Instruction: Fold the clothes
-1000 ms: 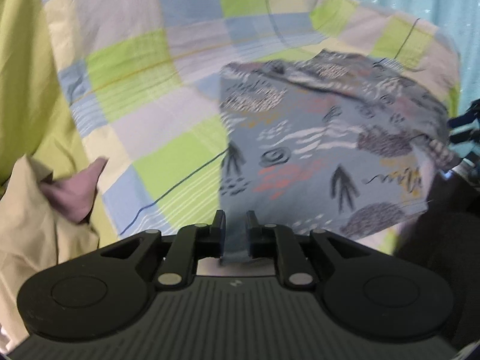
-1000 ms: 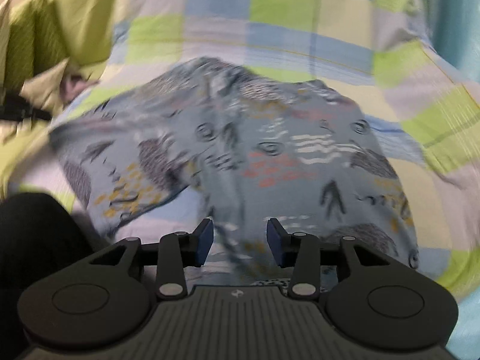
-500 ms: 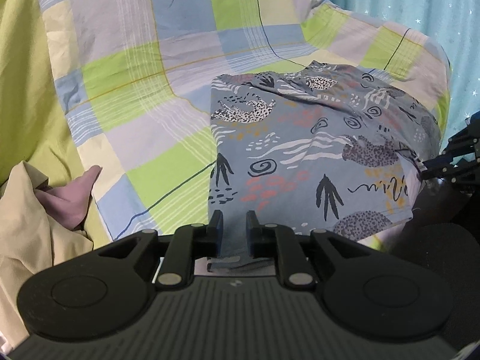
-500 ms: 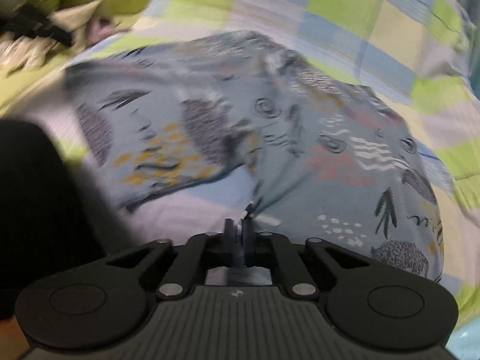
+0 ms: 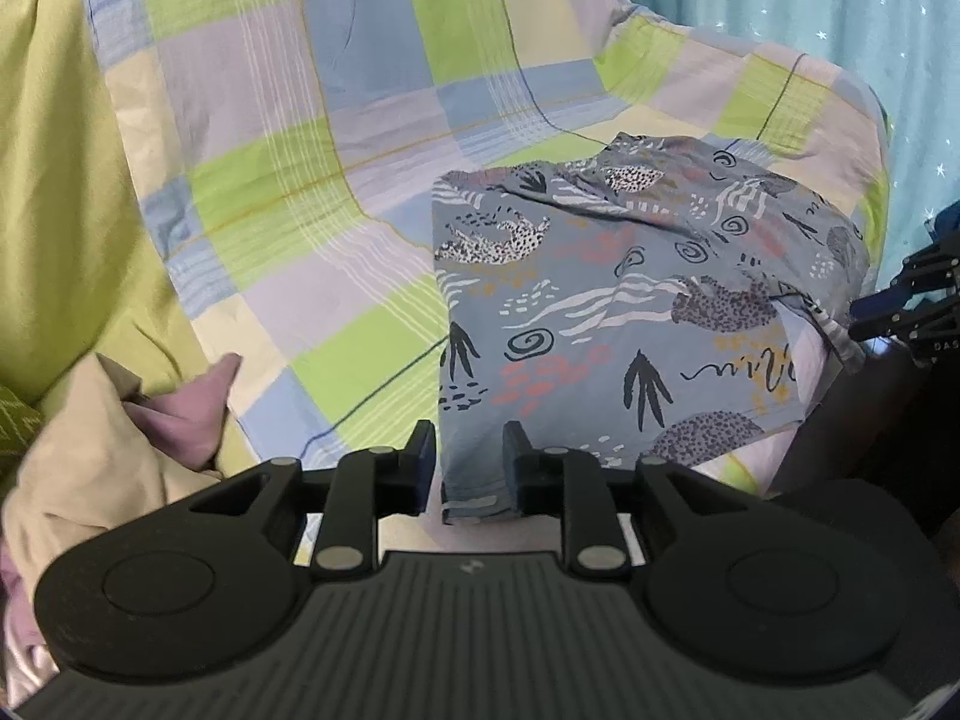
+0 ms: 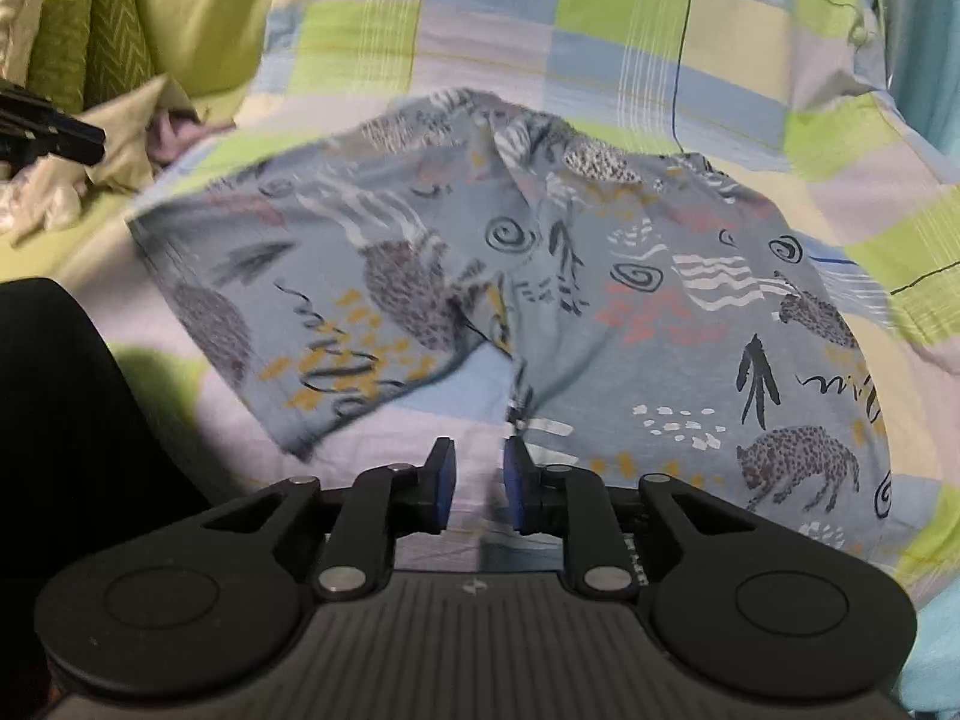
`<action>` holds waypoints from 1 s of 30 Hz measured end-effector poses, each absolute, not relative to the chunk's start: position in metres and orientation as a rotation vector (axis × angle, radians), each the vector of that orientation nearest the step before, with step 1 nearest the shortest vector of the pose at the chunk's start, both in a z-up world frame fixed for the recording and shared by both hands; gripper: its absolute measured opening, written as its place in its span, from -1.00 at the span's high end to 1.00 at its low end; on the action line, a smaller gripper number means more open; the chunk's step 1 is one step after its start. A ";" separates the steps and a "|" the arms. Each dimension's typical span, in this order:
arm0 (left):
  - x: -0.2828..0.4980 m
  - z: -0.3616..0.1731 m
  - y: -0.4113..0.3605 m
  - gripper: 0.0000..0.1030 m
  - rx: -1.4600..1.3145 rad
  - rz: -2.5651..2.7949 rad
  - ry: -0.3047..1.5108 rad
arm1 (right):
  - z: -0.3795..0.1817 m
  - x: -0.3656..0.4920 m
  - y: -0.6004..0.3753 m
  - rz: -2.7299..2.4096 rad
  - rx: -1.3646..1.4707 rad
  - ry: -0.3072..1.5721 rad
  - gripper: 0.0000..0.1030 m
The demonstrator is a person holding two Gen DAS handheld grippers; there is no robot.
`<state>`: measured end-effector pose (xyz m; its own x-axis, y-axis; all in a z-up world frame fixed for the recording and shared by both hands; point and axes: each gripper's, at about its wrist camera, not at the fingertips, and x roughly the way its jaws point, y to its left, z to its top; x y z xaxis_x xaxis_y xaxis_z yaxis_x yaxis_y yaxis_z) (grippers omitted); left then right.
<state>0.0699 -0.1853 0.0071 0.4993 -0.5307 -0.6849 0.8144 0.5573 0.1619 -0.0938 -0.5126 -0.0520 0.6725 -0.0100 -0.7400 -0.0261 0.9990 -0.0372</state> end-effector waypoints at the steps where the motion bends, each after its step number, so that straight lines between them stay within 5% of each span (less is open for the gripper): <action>1: 0.067 0.010 -0.185 0.57 0.515 -0.859 0.618 | -0.048 -0.097 -0.510 0.007 -0.047 0.822 0.51; 13: 0.111 0.025 -0.251 0.48 0.552 -0.936 0.606 | 0.013 -0.075 -0.582 -0.079 -0.013 0.717 0.39; 30: 0.349 -0.050 -0.453 0.21 0.463 -1.012 0.798 | -0.049 0.194 -0.758 0.000 0.102 0.787 0.14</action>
